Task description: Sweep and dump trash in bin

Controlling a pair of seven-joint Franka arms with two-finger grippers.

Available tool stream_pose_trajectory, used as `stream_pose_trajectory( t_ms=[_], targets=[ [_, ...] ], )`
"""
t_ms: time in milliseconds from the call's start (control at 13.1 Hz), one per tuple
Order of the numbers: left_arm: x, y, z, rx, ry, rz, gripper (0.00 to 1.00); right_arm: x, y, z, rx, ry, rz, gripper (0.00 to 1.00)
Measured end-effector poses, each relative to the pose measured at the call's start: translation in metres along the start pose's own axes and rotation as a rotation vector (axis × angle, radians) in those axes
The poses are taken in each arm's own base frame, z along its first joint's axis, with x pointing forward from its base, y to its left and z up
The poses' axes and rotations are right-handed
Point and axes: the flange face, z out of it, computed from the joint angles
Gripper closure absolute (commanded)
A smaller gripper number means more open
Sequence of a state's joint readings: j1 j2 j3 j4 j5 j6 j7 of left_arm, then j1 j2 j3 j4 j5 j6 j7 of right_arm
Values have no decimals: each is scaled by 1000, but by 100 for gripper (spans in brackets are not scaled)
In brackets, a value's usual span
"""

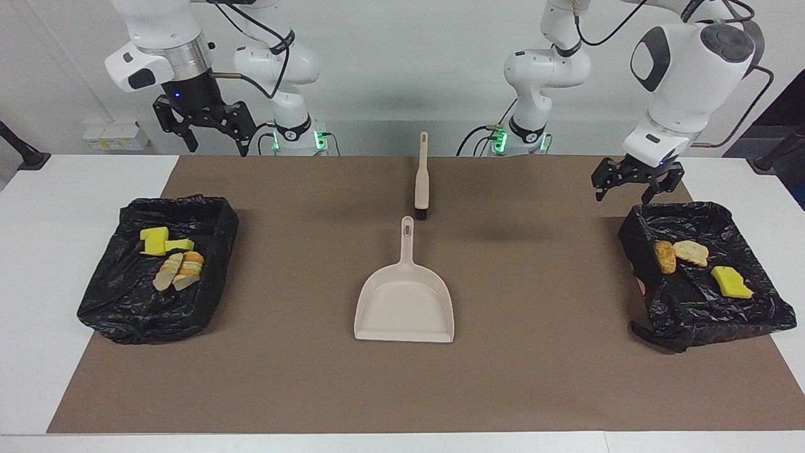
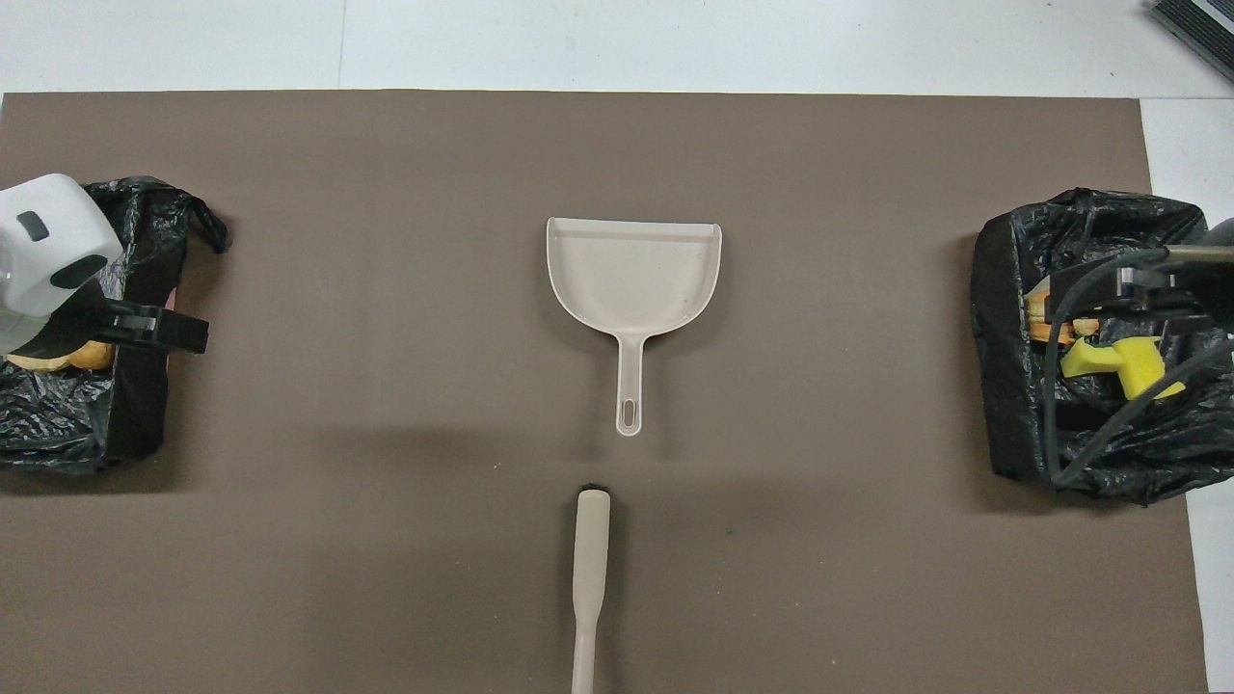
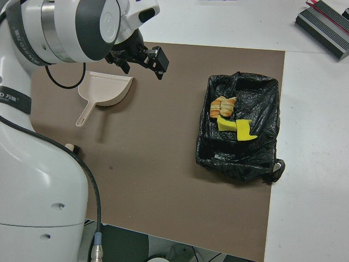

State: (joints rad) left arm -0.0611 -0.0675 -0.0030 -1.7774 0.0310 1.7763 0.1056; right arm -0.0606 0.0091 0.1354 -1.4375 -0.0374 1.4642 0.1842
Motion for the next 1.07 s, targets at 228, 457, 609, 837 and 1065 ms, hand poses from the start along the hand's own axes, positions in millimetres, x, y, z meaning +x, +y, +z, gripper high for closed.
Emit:
stream_pose_trajectory(
  t_ms=[228, 457, 609, 837, 1065],
  targets=[
    [-14, -1, -59, 3, 14, -6, 0, 0, 0, 0, 0, 0, 0, 0],
    [-26, 6, -105, 3, 5, 2, 0, 0, 0, 0, 1, 1, 0, 0],
    [-26, 14, -115, -35, 25, -24, 0, 0, 0, 0, 0, 0, 0, 0],
    [-25, 14, -112, -53, 22, -42, 0, 0, 1, 0, 0, 0, 2, 0],
    [-25, 11, -111, -55, 17, -65, 0, 0, 1, 0, 0, 0, 3, 0]
  ],
)
